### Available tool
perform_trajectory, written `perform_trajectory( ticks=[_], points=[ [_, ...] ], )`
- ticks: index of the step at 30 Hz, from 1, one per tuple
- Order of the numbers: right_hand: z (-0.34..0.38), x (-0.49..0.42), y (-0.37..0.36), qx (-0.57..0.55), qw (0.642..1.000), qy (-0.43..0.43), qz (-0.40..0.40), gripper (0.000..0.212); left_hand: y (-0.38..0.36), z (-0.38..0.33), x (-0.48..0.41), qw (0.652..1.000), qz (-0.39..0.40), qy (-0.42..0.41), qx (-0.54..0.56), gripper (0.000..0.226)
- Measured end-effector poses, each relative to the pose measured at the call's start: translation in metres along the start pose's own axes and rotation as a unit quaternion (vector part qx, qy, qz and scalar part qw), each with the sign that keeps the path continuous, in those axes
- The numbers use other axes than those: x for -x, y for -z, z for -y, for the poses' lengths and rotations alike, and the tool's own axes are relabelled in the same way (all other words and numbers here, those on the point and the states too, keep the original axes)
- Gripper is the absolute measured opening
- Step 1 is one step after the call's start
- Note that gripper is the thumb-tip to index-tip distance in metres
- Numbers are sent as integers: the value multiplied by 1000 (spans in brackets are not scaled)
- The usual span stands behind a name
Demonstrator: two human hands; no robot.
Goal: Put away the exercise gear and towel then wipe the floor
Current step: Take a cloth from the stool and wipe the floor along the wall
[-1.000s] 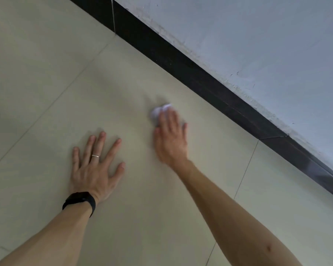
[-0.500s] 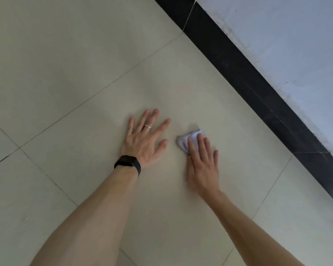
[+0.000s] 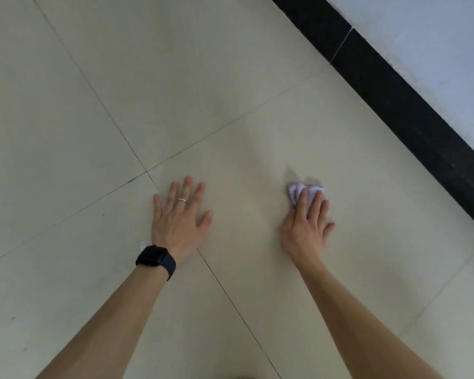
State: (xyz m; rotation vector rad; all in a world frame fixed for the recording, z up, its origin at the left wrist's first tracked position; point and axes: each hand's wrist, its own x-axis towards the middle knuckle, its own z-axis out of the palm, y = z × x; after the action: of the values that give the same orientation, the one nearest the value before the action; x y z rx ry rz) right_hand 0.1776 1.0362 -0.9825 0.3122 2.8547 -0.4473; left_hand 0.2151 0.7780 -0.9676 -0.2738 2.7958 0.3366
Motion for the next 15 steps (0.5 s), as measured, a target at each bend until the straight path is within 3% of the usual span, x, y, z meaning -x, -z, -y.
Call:
perform_trajectory(
  ticks=[2,4,6,7,8,11,12,13,15],
  points=[
    [27,32,-19,39,982,184,19,61,1,5,-1,1000,16,4,25,62],
    [36,59,-29,85,904,412,71,68,5,7,-5,999,19,-4,28,58],
    [37,45,-25,115,831,534,104,73,9,10,-6,1000,18,-11,19,56],
    [38,26,-22,133,826,537,105,72,10,12,-7,1000,13,-13,12,56],
    [40,6,-18,145,842,511,92,69,11,14,-7,1000,6,-13,8,55],
    [61,-58,-2,92,958,261,73,55,11,16,-8,1000,-8,-11,6,54],
    [70,-72,3,60,979,181,67,53,10,16,-8,1000,-7,-10,8,54],
    [77,-78,5,43,989,130,62,53,11,16,-8,1000,-7,-6,12,54],
    [86,-72,0,36,992,106,65,55,9,18,-9,1000,-17,-4,19,53]
  ],
)
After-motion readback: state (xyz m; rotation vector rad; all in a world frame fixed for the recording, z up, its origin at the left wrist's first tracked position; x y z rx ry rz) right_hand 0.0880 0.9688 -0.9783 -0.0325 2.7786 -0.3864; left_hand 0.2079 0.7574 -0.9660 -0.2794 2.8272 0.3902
